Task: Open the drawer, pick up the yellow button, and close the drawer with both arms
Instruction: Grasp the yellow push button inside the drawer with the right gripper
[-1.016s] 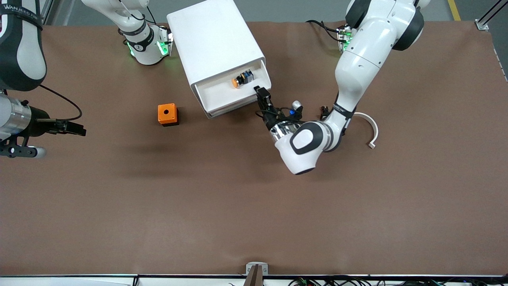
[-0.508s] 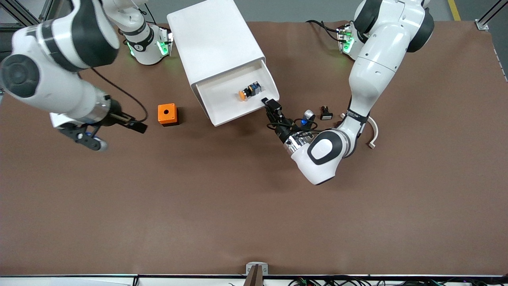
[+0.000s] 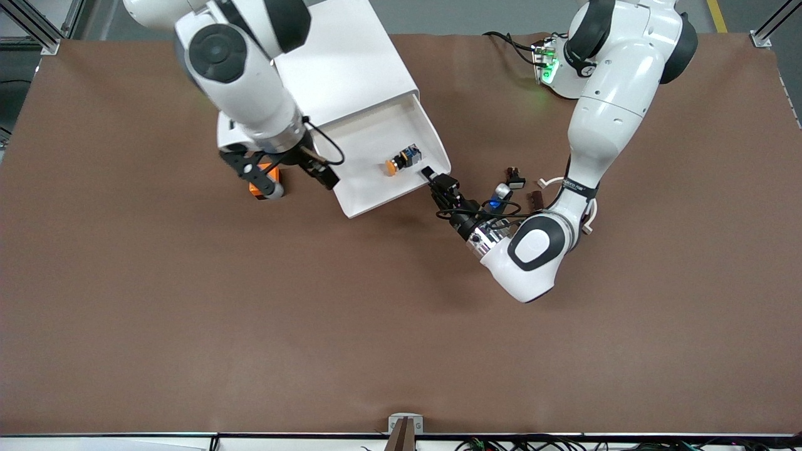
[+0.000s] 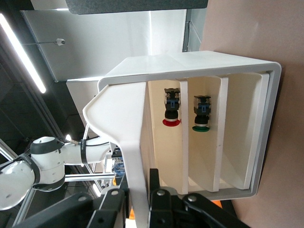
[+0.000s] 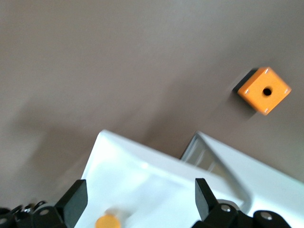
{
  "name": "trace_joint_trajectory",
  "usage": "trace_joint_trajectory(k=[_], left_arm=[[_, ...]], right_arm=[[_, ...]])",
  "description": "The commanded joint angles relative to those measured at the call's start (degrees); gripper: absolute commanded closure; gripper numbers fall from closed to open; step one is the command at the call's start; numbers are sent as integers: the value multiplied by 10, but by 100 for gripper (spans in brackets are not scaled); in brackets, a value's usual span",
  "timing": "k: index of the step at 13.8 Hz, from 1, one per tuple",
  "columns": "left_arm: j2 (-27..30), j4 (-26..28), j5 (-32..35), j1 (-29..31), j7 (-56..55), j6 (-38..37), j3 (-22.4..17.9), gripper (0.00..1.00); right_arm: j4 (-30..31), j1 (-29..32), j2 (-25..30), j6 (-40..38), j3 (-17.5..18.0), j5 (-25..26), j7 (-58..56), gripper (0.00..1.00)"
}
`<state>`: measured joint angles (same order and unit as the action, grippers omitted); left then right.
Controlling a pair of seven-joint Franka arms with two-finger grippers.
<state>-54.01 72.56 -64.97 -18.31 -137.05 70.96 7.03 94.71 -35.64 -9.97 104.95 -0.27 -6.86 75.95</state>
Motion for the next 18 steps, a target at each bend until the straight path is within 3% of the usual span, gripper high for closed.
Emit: trace_joint_trajectory(k=[1,2,3,7,14,15,18], left_arm=[[-5,-13,-15,1,10,-2,2,51],[-4,-13,-15,2,21,-2,2,32],[-5,-14,-14,1,27,-2,2,1],[-2,-16,-14,3,50,-2,4,0],[4,-73,-9,1,331,-2,-29,0],[10,-80,-7,-2,373,-1,-40,0],[35,-109,30,-18,504,1,-83,0]], right_arm=[[1,-50,-22,43,-9,1,79,0],[0,-65,-36,62,-9,2,106,0],[-1,-78,-47,77,-9,3,127,0],[-5,-125,-87,107,-9,22,192,0],[-13,-157,-104,112,-8,17,256,7],[-13,-159,-105,113,-8,16,261,11],[-13,-172,-111,132,-8,14,266,38]])
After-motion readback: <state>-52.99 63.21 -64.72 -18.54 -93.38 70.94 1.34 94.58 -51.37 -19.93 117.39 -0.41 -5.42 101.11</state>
